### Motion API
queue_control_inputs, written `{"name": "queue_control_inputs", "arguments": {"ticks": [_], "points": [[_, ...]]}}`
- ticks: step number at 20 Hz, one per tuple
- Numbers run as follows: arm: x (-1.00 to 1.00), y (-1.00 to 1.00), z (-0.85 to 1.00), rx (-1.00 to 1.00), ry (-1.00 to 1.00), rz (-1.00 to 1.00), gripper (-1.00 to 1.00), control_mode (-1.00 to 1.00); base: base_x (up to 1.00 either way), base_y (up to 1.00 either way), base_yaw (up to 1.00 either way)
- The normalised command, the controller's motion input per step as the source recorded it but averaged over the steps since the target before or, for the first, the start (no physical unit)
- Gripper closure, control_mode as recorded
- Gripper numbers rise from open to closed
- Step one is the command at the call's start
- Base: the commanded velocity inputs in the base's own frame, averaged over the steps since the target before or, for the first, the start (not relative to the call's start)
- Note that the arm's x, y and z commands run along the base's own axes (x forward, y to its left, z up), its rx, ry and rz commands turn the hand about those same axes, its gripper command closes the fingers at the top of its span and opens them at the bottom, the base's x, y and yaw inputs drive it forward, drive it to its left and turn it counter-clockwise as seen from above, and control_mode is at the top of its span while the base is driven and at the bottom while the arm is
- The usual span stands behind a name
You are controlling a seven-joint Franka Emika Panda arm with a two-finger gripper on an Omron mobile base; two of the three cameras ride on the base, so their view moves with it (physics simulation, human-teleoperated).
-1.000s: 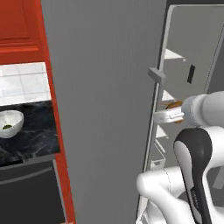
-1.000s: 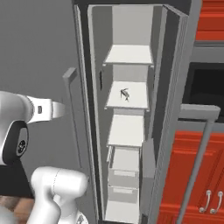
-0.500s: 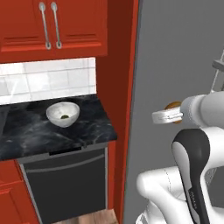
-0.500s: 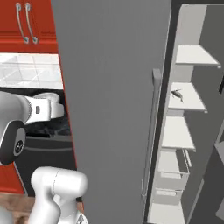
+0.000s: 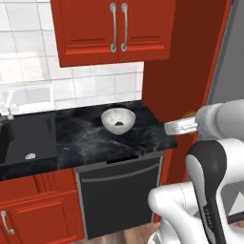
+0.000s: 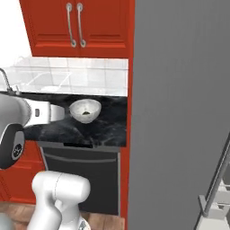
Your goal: Take the fish, mushroom, and lime from the freezer and place them in the bowl on the counter.
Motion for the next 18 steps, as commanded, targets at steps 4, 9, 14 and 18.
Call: {"name": "queue_control_inputs", "arguments": {"ticks": [4, 9, 14, 18], "points": [[0.0, 0.0, 0.0, 0.0, 0.0, 0.0, 1.0, 1.0, 0.51, 0.41, 0.0], [0.0, 0.0, 0.0, 0.0, 0.0, 0.0, 1.0, 1.0, 0.37, -0.01, 0.0], [0.0, 0.0, 0.0, 0.0, 0.0, 0.0, 1.0, 1.0, 0.58, 0.0, 0.0], [0.0, 0.0, 0.0, 0.0, 0.0, 0.0, 1.0, 1.0, 0.28, 0.01, 0.0]]}}
